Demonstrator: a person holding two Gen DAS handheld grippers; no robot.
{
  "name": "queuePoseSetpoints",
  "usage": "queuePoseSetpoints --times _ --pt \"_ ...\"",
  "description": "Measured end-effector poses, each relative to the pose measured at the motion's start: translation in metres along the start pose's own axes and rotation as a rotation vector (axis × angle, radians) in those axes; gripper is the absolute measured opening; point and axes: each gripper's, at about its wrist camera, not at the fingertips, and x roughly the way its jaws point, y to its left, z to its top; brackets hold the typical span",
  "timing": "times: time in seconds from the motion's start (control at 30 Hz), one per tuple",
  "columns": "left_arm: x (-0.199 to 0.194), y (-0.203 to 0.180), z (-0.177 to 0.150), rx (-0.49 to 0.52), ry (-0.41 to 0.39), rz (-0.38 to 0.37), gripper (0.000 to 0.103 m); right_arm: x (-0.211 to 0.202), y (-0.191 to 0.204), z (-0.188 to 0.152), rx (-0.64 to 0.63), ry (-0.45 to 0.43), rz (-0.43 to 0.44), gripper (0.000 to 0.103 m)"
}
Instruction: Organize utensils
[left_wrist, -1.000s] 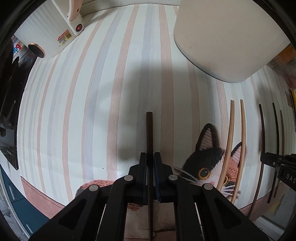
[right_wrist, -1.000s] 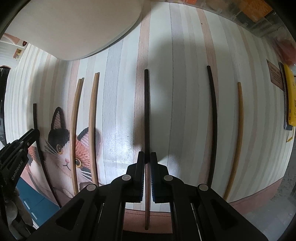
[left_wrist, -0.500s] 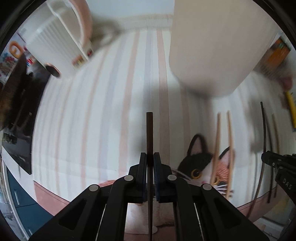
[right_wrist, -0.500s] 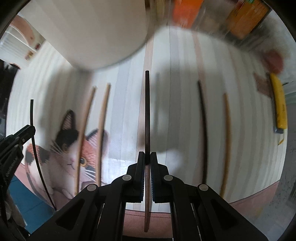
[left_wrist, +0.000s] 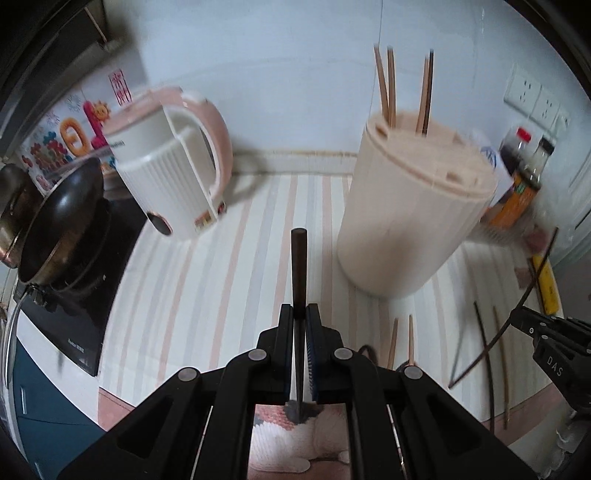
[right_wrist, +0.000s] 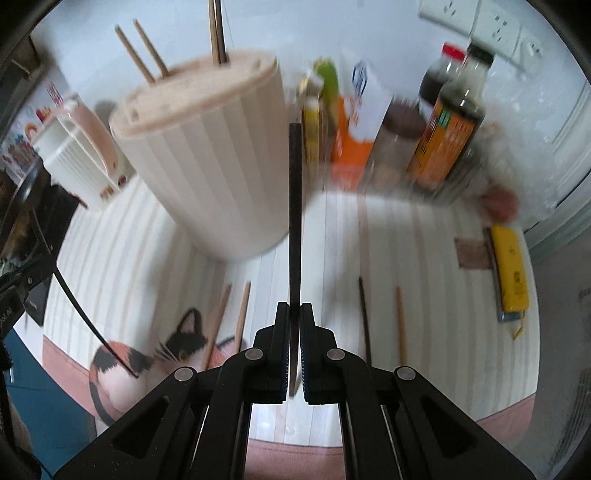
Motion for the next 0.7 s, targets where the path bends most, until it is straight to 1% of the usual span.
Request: queuePoseSetpoints --times 0.13,0.37,0.43,0.57,0.7 --pt "-0.013 0.002 0.008 -0.001 -0.043 0.007 0.004 -0.015 -0.005 0.007 0.016 -0.067 -0.003 0.005" --pt "-0.035 -0.002 0.024 0.003 -0.124 0.018 0.003 -0.036 -0.004 0.022 0.030 -0.141 0.003 0.005" --pt "-0.044 -0.004 0.029 0.003 -0.144 0.010 0.000 -0.043 -0.004 0.026 0.035 -0.150 0.016 0.005" --pt "-0.062 -0.005 0.039 0.000 -0.181 -0.007 0.000 -0.059 -0.002 0.037 0.044 -0.143 0.058 0.005" --pt "-0.071 0.002 0.045 -0.030 -0.184 -0.035 0.000 -0.076 0.000 0.047 0.041 -0.146 0.094 0.005"
